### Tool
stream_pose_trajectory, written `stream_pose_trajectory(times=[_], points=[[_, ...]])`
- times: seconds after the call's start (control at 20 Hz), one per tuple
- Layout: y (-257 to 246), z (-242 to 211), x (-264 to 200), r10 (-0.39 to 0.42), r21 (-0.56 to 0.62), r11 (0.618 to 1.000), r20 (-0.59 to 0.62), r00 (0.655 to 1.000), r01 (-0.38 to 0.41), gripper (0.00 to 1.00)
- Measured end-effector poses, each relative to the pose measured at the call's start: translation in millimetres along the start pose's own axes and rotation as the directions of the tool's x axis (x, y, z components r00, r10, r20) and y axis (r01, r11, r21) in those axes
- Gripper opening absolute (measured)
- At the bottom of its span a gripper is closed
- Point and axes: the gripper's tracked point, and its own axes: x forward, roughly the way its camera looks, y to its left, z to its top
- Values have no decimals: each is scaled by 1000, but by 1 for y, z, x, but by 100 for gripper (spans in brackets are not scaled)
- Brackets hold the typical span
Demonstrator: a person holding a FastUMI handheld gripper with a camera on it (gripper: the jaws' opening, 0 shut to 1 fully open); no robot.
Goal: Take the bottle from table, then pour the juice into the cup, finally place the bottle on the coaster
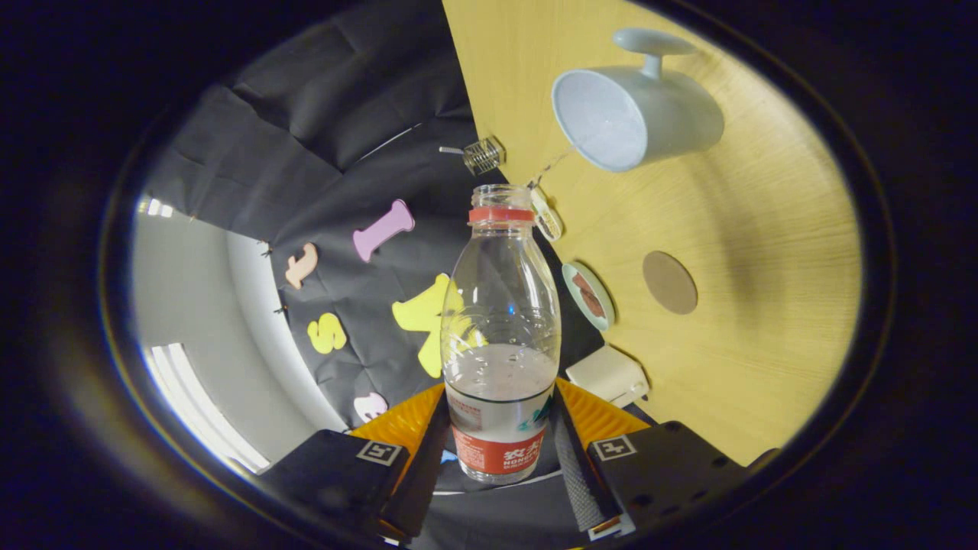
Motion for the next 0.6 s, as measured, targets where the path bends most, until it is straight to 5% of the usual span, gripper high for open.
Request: stream_pose_trajectory(times=[0.6], points=[[13, 4, 1, 12, 103, 995, 25, 1000, -14, 75]])
